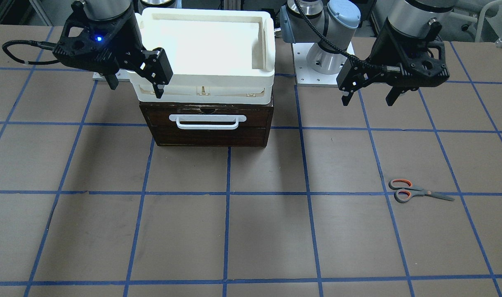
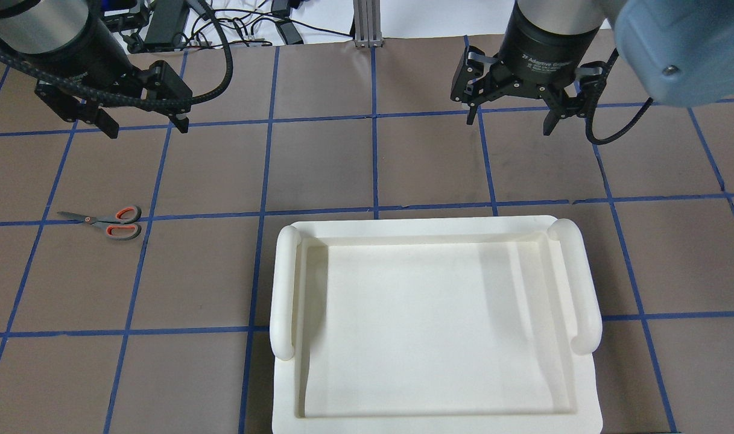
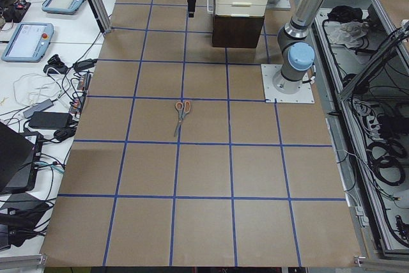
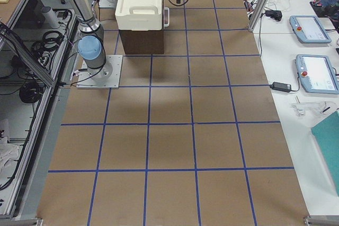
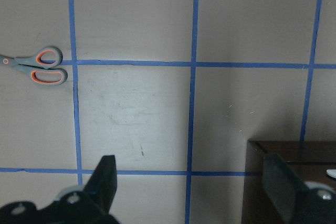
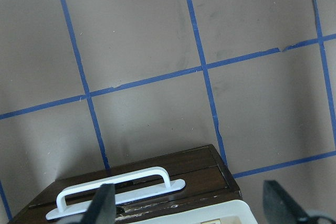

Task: Place scissors in drawer with both arms

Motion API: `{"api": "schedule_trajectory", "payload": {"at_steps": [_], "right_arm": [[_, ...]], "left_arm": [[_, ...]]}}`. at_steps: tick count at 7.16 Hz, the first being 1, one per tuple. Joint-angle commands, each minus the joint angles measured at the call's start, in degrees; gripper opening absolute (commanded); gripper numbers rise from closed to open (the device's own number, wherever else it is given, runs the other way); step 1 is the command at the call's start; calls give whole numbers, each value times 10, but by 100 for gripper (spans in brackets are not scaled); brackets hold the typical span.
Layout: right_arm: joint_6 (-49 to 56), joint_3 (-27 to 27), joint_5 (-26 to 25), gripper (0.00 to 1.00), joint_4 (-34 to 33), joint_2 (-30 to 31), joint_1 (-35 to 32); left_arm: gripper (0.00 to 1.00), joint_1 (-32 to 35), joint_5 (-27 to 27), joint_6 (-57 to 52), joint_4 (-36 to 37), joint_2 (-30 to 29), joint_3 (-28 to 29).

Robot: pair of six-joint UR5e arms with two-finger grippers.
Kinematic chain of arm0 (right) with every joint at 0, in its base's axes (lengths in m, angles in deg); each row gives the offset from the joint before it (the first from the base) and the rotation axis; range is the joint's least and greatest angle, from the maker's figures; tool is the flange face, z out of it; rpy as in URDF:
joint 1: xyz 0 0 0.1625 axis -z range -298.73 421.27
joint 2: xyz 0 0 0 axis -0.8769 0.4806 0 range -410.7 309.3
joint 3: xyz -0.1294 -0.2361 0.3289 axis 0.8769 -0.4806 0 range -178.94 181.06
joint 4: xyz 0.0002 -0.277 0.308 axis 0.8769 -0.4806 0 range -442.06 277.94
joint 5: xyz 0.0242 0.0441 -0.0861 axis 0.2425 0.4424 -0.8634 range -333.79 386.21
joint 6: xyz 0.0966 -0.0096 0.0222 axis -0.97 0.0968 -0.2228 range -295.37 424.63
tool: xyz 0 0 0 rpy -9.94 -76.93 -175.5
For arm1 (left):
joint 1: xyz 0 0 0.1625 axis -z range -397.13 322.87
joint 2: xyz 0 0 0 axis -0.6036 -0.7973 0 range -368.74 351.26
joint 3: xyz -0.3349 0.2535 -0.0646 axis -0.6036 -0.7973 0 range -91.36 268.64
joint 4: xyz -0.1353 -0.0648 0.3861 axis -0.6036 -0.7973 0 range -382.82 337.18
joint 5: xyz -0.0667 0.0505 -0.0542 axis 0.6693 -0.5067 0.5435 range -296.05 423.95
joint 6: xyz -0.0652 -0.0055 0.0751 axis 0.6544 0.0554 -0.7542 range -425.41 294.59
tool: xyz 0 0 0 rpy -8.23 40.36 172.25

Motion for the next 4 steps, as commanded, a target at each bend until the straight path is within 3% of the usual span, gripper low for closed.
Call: {"api": "schedule_trajectory", "payload": {"at_steps": [1,4], "right_arm": [[8,1,0,100,1,-1,0],[109,2,49,100,-5,-30,-6]], "left_arm": [[100,1,1,3,0,-1,0],[100,-2,-3,-4,0,2,-1]]}}
